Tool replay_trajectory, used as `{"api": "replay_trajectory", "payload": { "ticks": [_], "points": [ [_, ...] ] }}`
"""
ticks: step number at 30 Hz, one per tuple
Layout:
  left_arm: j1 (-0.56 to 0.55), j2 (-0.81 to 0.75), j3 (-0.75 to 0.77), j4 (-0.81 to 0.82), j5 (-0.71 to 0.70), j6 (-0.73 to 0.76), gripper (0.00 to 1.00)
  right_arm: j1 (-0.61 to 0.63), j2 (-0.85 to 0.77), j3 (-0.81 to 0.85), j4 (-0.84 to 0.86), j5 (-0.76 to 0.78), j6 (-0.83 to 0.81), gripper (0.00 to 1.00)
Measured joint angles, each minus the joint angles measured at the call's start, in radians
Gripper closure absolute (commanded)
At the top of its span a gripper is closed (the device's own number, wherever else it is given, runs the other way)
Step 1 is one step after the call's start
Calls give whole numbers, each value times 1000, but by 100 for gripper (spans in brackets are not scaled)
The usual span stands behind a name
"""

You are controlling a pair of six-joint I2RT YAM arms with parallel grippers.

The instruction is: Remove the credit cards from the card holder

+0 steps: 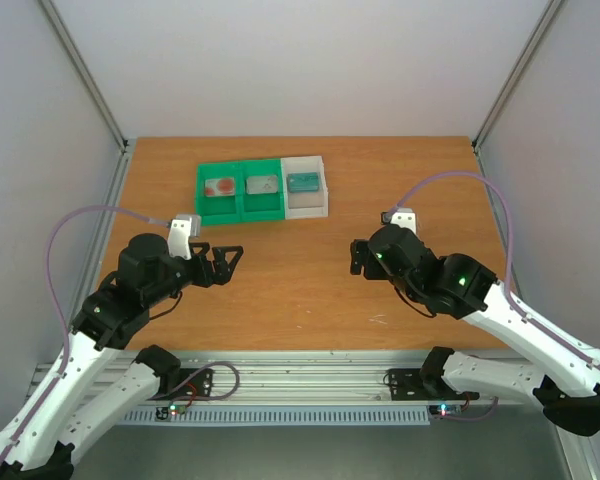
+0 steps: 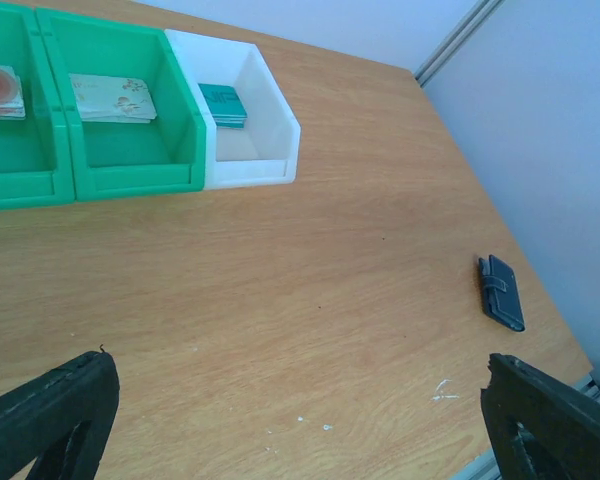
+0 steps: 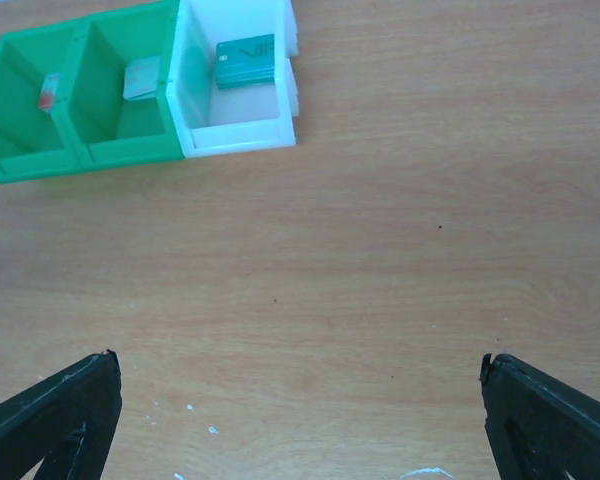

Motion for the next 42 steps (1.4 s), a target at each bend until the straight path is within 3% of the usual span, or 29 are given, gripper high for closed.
{"api": "replay_trajectory", "payload": {
  "ticks": [10, 18, 22, 29, 42],
  "points": [
    [0, -2, 1, -22, -53, 7, 1, 0, 68, 65, -95, 62, 93, 2],
    [0, 83, 43, -66, -118, 7, 1, -32, 208, 134, -283, 156, 243, 2],
    [0, 115, 53, -71, -121, 9, 1, -105, 274, 160, -375, 174, 319, 22],
    [0, 126, 53, -81, -125, 11, 1, -268, 397, 160, -444, 172, 412, 44],
    [0, 126, 41, -128, -142, 11, 1, -496, 673, 130, -421, 210, 465, 50]
  ]
}}
